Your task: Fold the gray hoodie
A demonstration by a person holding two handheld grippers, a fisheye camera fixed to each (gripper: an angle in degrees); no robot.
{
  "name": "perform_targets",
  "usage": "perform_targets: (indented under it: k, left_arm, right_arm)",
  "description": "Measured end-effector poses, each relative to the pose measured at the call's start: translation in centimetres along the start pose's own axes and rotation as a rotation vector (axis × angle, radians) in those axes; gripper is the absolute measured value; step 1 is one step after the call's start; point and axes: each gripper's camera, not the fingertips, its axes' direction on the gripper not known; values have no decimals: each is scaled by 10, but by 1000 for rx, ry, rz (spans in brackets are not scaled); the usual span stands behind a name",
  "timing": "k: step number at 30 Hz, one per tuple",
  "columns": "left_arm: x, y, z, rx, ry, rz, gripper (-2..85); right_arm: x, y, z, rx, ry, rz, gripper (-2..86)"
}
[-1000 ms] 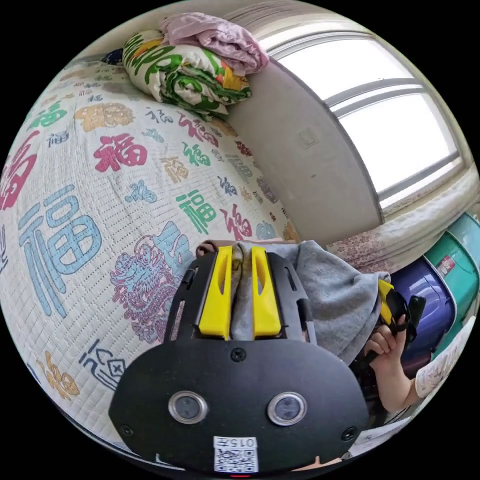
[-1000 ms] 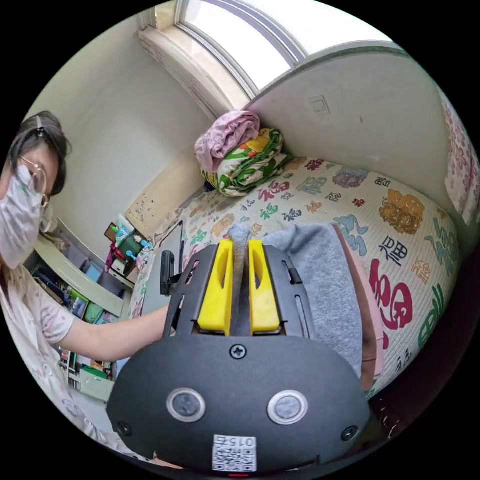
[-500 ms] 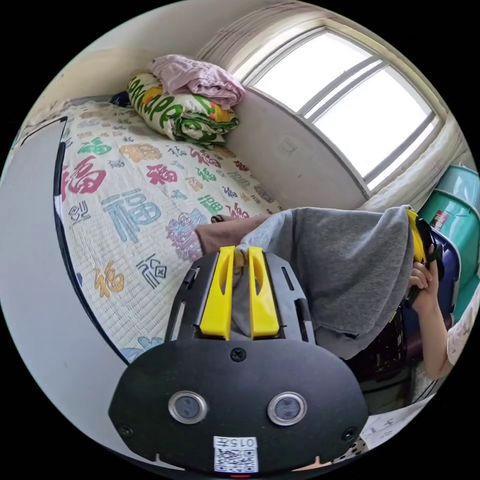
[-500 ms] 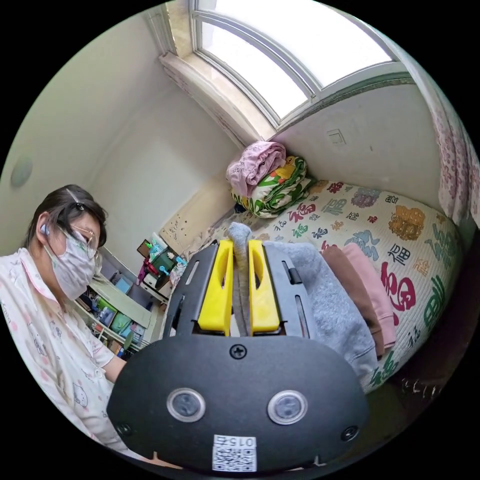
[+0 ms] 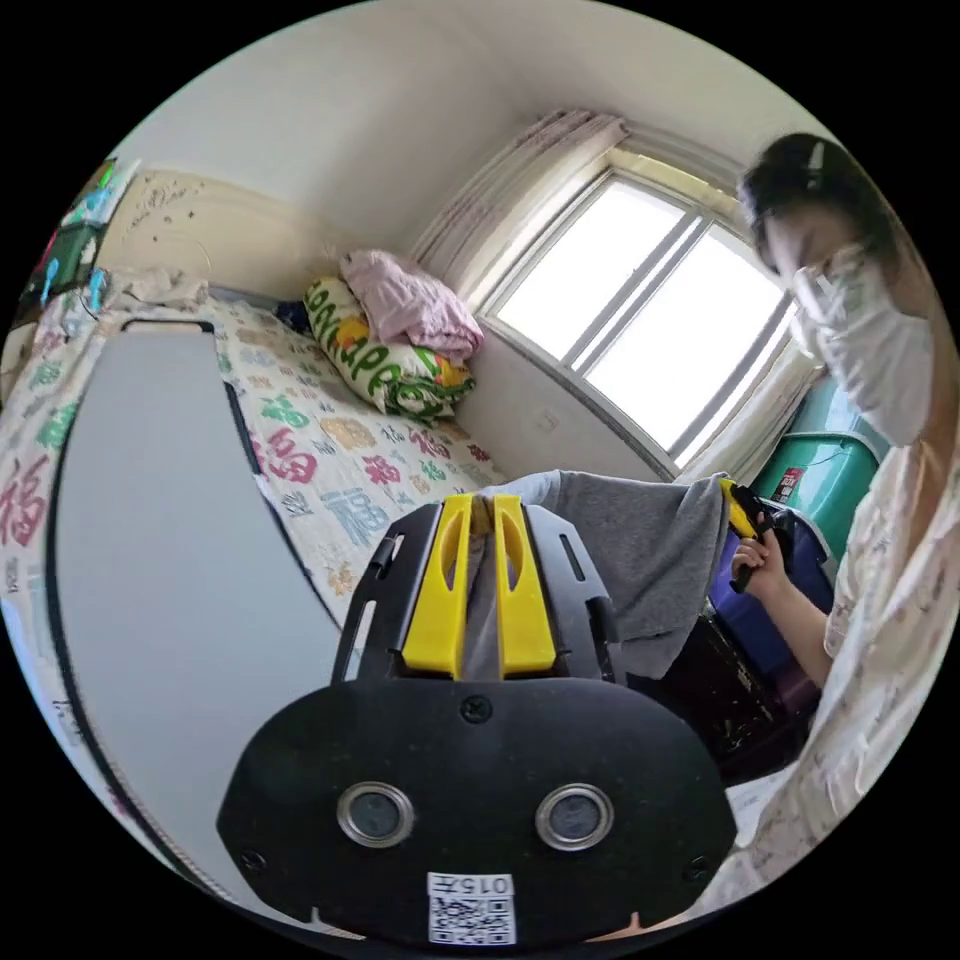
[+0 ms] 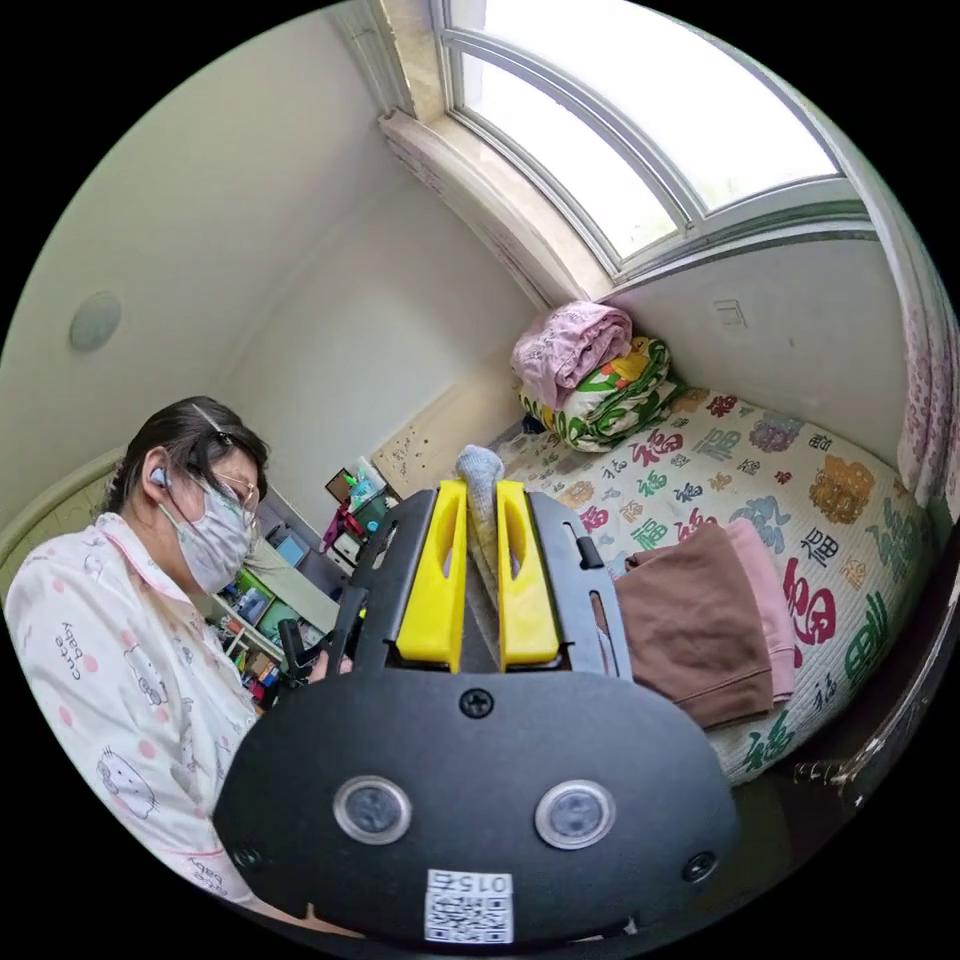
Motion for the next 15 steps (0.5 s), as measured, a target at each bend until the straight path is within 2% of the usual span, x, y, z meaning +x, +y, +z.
perform_targets:
  k: [4, 7, 10, 15]
  left_arm:
    - [49, -43, -148, 68, -92, 46, 33]
    - [90, -70, -227, 86, -164, 47, 33]
    - [124, -91, -285, 134, -204, -5, 33]
    - [135, -116, -328, 213, -247, -165, 31]
  right_arm:
    - [2, 11, 29, -116, -183, 34, 56]
    - [-5, 29, 66, -189, -326, 41, 56]
    - [-7, 43, 103, -210, -450, 84, 56]
    - [-2, 42, 171, -284, -469, 122, 55]
